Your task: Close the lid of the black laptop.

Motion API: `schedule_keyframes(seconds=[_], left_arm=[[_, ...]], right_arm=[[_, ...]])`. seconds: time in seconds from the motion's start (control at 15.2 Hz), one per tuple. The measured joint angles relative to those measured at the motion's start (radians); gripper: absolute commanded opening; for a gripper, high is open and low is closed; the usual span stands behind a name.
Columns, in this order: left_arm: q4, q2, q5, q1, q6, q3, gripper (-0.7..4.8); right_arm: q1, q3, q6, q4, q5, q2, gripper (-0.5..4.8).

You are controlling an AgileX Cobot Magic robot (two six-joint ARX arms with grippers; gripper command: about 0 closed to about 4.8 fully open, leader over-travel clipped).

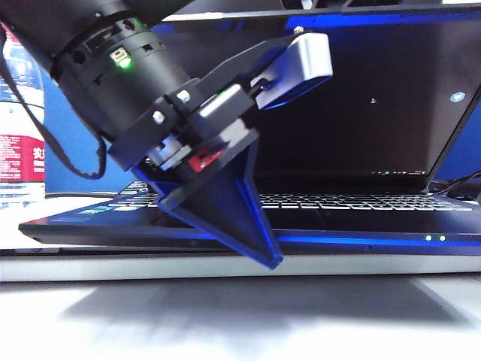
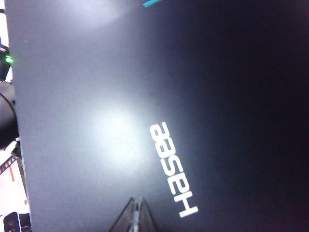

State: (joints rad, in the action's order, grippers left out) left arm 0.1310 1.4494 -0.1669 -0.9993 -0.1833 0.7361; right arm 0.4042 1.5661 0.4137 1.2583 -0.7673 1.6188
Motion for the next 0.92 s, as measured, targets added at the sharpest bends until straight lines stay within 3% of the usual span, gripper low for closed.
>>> schedule_keyframes(seconds=[0.53,0.73,0.92], left_arm=[[-0.016,0.004,0.013,-0.002,0.001,-0.003,-0.05],[-0.023,0.004,-0.060,0.004,0.001,-0.003,-0.05],[-0.050,0.003,-0.201,0.004,-0.009,-0.002,-0.05]], right_arm=[[0.019,-0.089,0.002,-0.014,0.004,0.000,-0.06],[0.018,-0.088,0.002,-0.022,0.004,-0.001,-0.06],[0.019,-0.088,0.002,-0.037,0.005,-0.001,-0.06]])
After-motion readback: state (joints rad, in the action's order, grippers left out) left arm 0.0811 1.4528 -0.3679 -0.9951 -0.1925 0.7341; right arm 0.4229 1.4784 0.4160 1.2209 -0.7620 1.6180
